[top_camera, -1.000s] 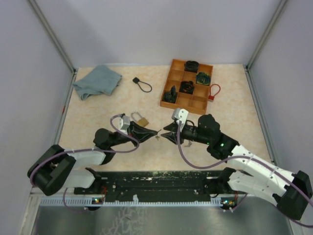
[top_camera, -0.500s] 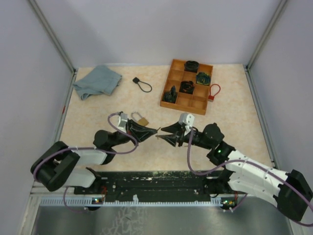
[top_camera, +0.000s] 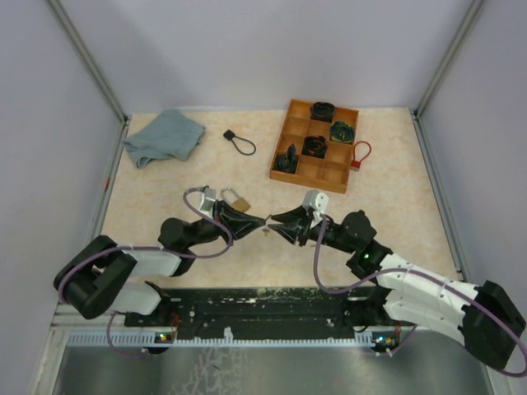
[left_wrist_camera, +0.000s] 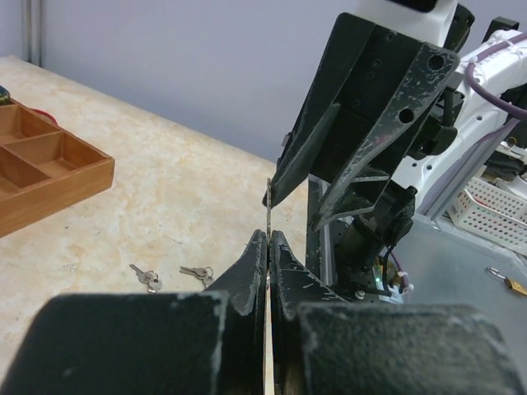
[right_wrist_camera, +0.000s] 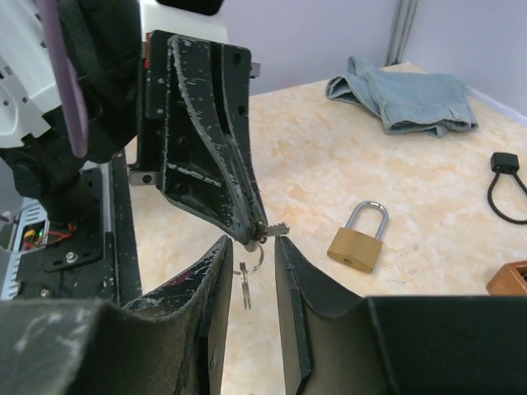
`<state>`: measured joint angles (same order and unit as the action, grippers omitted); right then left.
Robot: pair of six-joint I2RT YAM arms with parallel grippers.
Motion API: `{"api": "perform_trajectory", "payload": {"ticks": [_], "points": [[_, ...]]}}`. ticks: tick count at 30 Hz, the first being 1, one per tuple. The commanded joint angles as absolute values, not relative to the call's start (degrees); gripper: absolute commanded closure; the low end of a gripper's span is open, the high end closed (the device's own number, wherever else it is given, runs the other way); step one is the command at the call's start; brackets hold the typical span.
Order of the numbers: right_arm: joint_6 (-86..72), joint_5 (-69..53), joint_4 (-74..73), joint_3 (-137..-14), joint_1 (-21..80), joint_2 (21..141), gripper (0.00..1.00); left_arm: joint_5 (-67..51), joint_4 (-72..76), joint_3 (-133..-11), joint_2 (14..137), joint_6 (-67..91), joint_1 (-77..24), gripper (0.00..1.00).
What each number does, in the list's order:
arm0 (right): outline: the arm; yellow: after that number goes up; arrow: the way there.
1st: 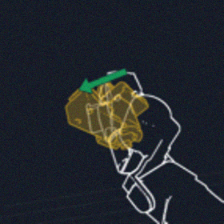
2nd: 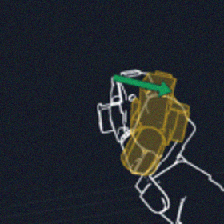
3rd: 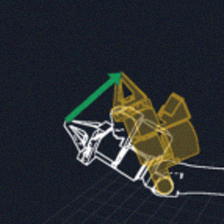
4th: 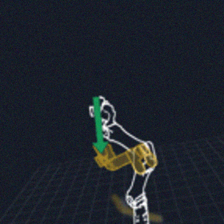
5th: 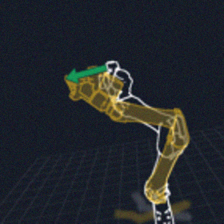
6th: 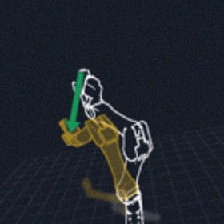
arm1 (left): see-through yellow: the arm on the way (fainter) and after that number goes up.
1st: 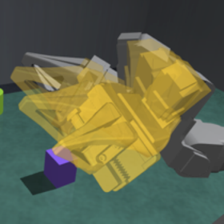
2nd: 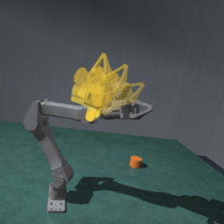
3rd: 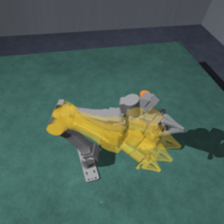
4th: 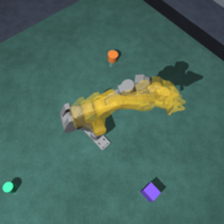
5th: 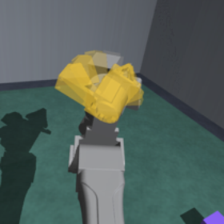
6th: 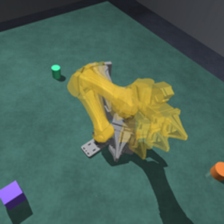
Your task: Unlock with the key
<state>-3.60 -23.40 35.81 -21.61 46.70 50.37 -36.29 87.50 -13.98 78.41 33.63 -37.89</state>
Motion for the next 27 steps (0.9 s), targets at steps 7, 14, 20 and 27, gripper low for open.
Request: {"api": "perform_trajectory", "payload": {"ticks": [7, 14, 20, 27], "points": [[-7.46, -23.88, 44.65, -20.62, 46.49, 51.89, 0.72, -35.49, 102.49, -14.1, 75.79, 33.83, -38.23, 1.0], [-8.68, -27.16, 49.2, -21.71, 46.5, 55.95, 0.75, -35.91, 102.48, -14.75, 75.15, 34.53, -38.23, 1.0], [-8.74, -28.19, 50.83, -22.02, 46.49, 57.57, 0.76, -36.42, 102.48, -14.94, 74.55, 35.11, -38.32, 1.0], [-8.31, -29.51, 52.02, -22.03, 46.49, 58.53, 0.77, -39.5, 102.48, -15.59, 73.53, 36.39, -38.32, 1.0]]}}
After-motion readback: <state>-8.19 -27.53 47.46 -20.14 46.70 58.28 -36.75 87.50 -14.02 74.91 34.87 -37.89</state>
